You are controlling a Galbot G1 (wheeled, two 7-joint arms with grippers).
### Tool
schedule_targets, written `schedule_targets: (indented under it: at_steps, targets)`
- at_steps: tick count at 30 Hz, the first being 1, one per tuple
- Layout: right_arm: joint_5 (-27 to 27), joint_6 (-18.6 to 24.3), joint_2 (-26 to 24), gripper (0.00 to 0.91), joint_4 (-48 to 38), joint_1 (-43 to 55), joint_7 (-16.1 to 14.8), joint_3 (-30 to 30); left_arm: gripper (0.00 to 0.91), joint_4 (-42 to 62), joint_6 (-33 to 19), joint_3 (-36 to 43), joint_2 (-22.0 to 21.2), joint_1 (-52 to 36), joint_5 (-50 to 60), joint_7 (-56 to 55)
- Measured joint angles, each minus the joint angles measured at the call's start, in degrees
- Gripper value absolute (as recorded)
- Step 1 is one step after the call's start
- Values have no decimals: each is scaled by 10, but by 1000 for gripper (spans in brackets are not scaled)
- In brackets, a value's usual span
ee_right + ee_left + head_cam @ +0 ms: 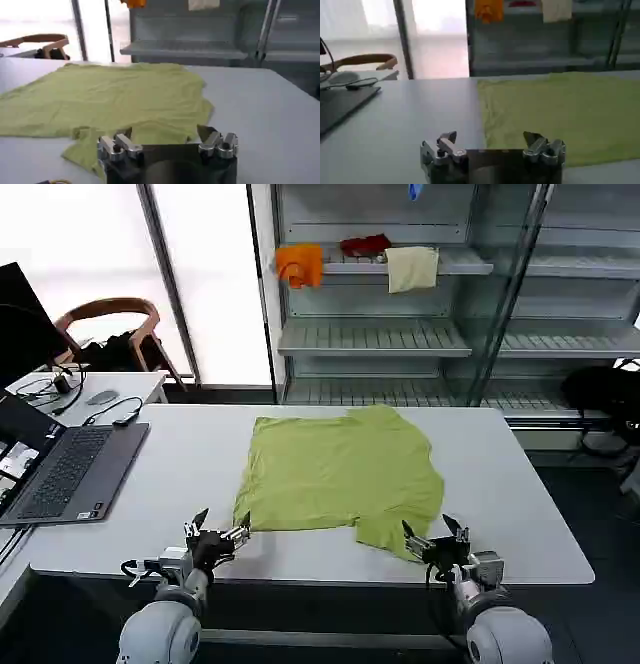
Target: Fold and organize the clothes.
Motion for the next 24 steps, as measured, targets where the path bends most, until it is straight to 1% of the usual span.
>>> schedule_targets:
  at_steps: [3, 4, 5, 6, 7, 9, 10, 11, 12, 13, 16, 24]
  targets:
    - [-1, 0, 2, 897, -3, -4, 0, -4, 907, 5, -3, 4, 0, 3, 6, -1]
    - [-2, 0, 3, 826, -4, -4, -1, -5, 907, 7, -4, 5, 0, 2, 8, -1]
    - [-3, 0, 3, 796, -6, -5, -1, -6, 907, 9, -5, 6, -1, 2, 10, -1]
    - [-3, 0, 3, 705, -8, -6, -2, -7, 907, 12, -6, 7, -1, 1, 11, -1]
    - [-4, 0, 4, 584, -9, -6, -2, -8, 645, 14, -8, 7, -2, 0, 13, -1]
    - [-7, 0, 6, 443, -13, -7, -2, -10, 494, 19, -9, 8, -3, -1, 15, -2]
    - [-8, 0, 7, 222, -14, -8, -3, -11, 312, 21, -10, 9, -3, -2, 16, -2]
    - [-9, 0, 7, 171, -14, -8, -3, -12, 272, 25, -10, 9, -3, -4, 18, -2]
    - [-9, 0, 7, 91, -15, -9, -3, -13, 161, 28, -11, 10, -3, -5, 19, -2]
    - [-9, 0, 7, 0, -15, -9, -4, -13, 30, 30, -12, 11, -3, -6, 20, -2]
    - [-10, 1, 7, 0, -16, -10, -5, -13, 10, 38, -13, 14, -4, -7, 21, 0]
    - [-9, 1, 9, 0, -11, -13, -7, -13, 0, 47, -18, 17, -4, -10, 23, 6]
